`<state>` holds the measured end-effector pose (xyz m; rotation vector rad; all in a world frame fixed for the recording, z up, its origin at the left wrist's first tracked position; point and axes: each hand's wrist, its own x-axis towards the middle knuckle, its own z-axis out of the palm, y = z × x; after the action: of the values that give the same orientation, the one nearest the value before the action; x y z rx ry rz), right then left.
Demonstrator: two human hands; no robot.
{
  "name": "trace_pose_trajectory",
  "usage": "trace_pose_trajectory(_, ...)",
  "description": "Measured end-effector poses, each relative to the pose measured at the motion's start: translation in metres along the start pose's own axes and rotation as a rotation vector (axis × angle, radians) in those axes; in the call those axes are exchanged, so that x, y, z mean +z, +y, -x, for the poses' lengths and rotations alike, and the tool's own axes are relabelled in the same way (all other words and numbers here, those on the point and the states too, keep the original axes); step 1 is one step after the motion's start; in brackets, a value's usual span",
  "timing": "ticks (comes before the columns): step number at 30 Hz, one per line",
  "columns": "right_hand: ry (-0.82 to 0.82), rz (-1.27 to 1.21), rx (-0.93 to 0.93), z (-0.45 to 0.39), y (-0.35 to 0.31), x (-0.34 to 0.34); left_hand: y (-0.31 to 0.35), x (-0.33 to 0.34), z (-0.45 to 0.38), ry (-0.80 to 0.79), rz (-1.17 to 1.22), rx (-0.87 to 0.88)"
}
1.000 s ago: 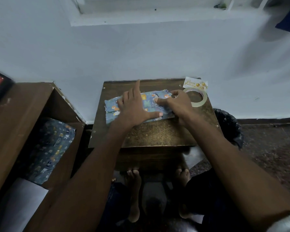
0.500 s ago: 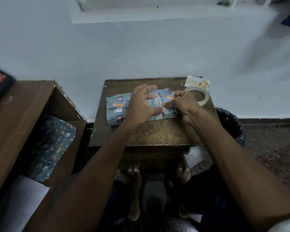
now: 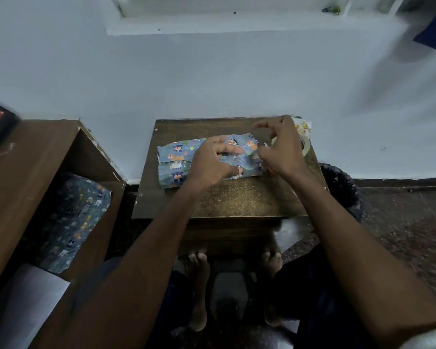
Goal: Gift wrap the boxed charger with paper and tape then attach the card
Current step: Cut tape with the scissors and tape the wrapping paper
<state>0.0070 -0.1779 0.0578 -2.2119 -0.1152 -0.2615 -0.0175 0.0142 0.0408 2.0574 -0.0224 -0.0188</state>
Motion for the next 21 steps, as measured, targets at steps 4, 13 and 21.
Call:
trace_pose_trajectory(4, -0.023, -0.054, -0.127, 0.002, -0.001, -0.007, 0.0, 0.001, -0.001, -0.007, 0.02, -0.005)
trace_pose_trajectory(13, -0.048, -0.303, 0.467, 0.006, 0.003, 0.01, -0.005, -0.004, -0.001, -0.084, 0.14, 0.018)
trace_pose_trajectory(21, -0.139, -0.505, 0.58, 0.007, -0.009, 0.022, -0.002, 0.002, 0.002, -0.083, 0.147, -0.007)
